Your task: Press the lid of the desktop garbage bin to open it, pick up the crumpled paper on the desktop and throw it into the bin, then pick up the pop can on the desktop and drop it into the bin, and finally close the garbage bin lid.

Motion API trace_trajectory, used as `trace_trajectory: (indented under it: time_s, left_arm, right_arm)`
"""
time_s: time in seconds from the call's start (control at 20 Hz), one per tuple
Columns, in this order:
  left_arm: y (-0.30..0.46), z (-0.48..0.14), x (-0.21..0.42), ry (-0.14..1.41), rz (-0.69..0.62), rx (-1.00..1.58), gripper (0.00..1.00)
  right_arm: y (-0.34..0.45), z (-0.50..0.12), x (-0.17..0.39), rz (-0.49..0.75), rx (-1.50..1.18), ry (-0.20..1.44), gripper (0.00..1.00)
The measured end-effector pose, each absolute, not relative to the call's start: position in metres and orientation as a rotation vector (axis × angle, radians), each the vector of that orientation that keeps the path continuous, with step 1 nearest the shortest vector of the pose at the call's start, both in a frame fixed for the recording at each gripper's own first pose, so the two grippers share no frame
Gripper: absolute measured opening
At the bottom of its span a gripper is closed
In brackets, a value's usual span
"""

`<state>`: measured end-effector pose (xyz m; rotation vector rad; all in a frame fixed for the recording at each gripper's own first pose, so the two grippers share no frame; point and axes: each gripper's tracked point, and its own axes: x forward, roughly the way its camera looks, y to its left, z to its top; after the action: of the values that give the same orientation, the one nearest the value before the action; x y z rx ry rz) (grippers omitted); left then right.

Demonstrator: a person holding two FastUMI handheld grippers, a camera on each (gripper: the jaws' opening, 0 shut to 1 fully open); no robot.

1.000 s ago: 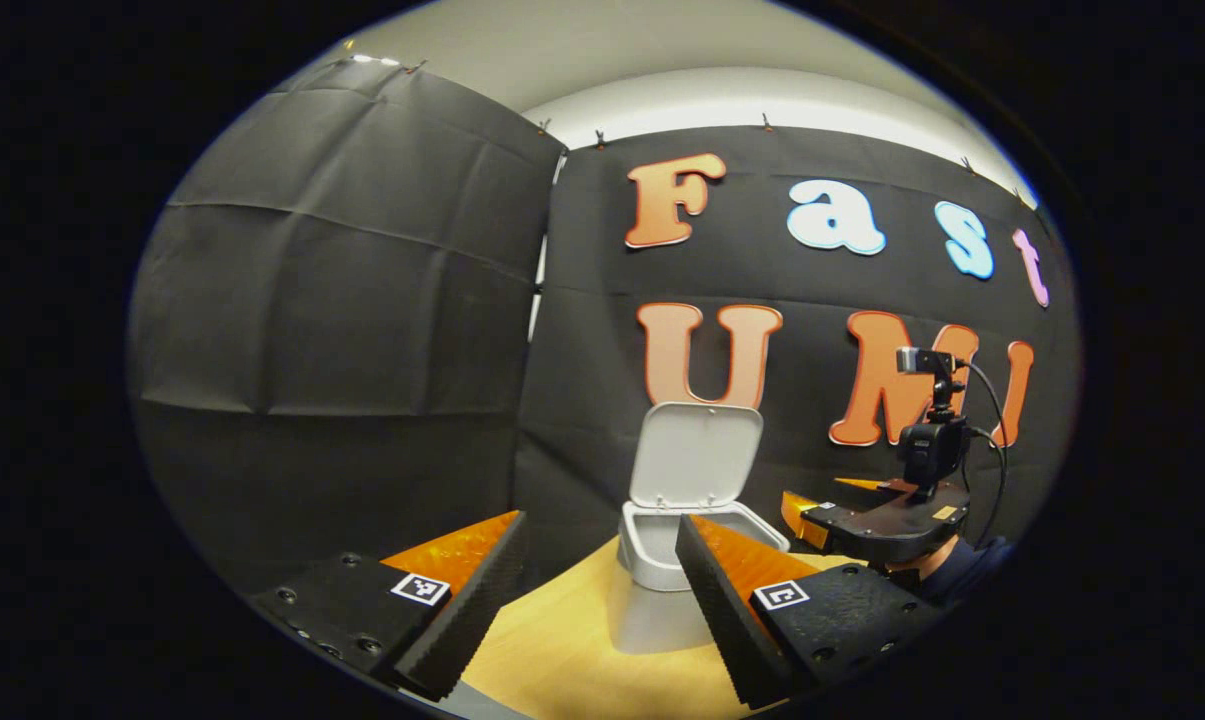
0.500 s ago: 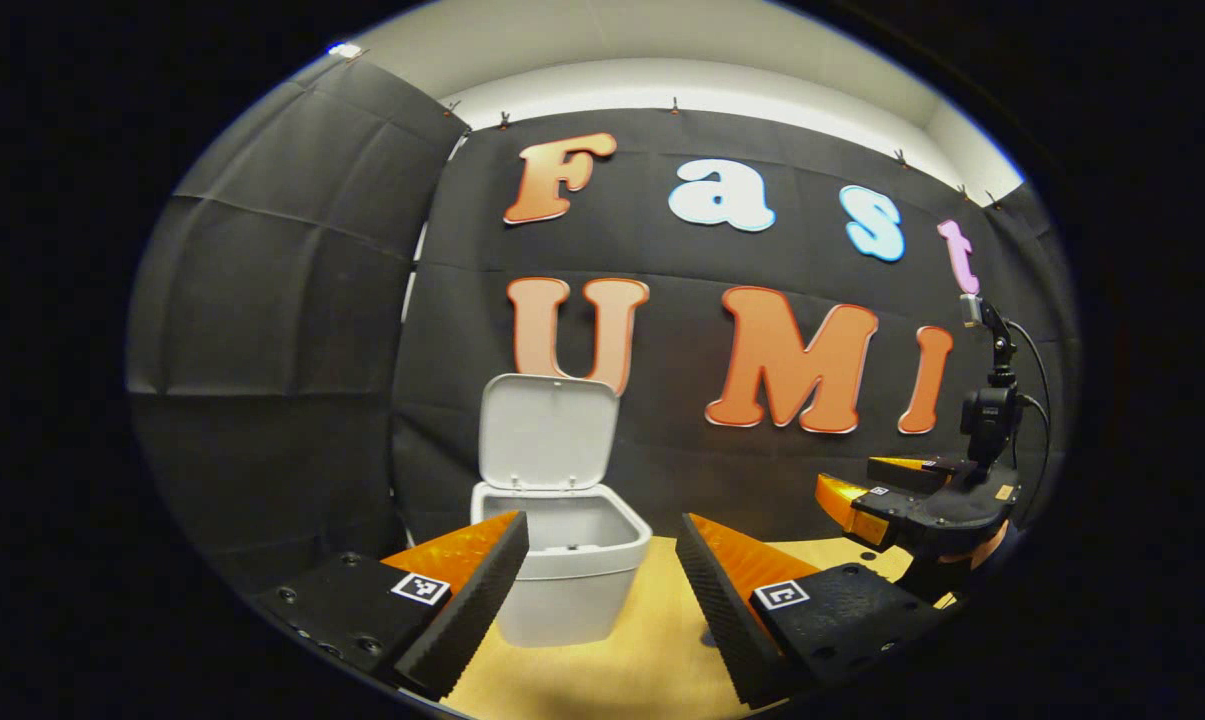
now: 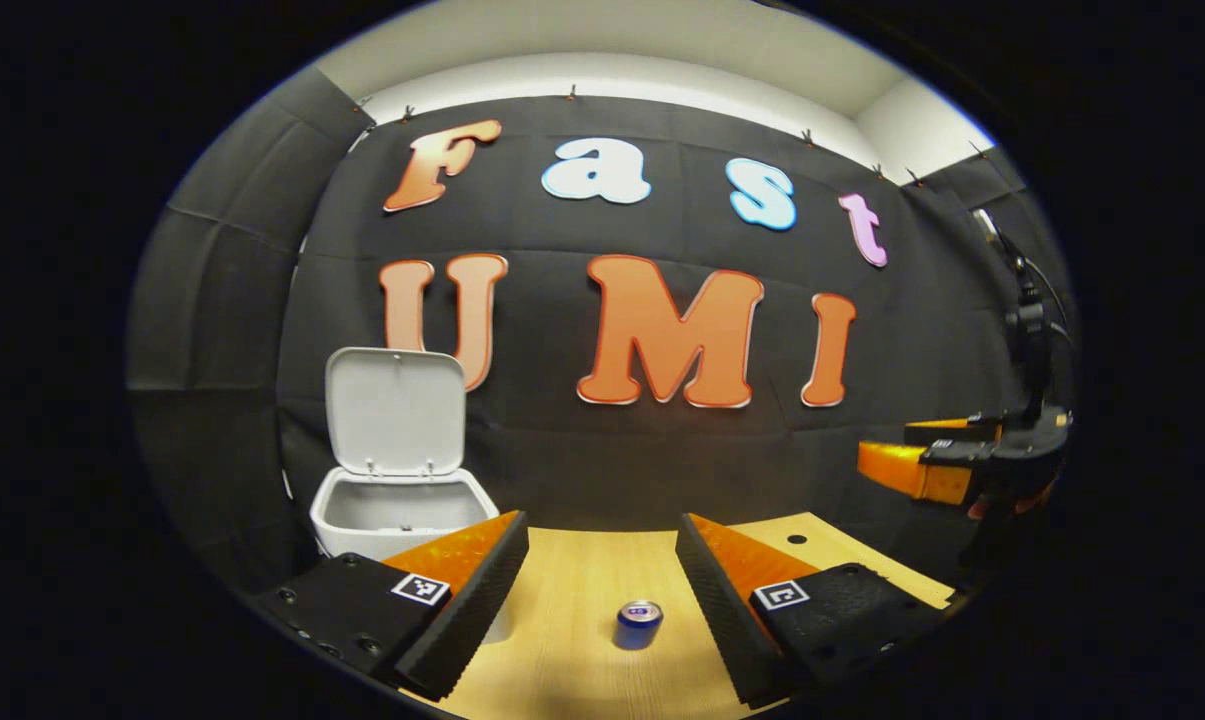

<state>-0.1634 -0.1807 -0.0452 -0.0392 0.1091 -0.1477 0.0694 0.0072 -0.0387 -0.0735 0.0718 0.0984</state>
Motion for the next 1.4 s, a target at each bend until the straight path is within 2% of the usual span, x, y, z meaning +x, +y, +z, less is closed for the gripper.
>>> trace_trajectory:
  time_s: [0.15, 0.6, 0.75, 1.05, 1.25, 1.4]
  left_arm:
    - [-0.209, -0.104, -0.150, 0.190, -0.204, -0.021, 0.94]
    - [-0.235, -0.296, -0.102, 0.477, -0.225, 0.141, 0.94]
    - [-0.239, -0.342, -0.085, 0.553, -0.211, 0.141, 0.96]
    - [-0.255, -0.374, -0.048, 0.569, -0.241, 0.201, 0.95]
    - [-0.256, -0.374, -0.048, 0.573, -0.252, 0.219, 0.85]
    - [-0.255, -0.361, -0.051, 0.569, -0.255, 0.213, 0.82]
  right_arm:
    - [-0.012, -0.040, 0.061, 0.060, -0.075, 0.082, 0.94]
    - [-0.041, -0.038, 0.042, -0.030, -0.105, 0.122, 0.94]
    - [-0.048, -0.038, 0.032, -0.065, -0.125, 0.139, 0.94]
    - [-0.060, -0.035, 0.014, -0.138, -0.148, 0.156, 0.94]
    - [-0.059, -0.033, 0.008, -0.153, -0.147, 0.155, 0.94]
    - [-0.054, -0.033, 0.007, -0.144, -0.135, 0.147, 0.94]
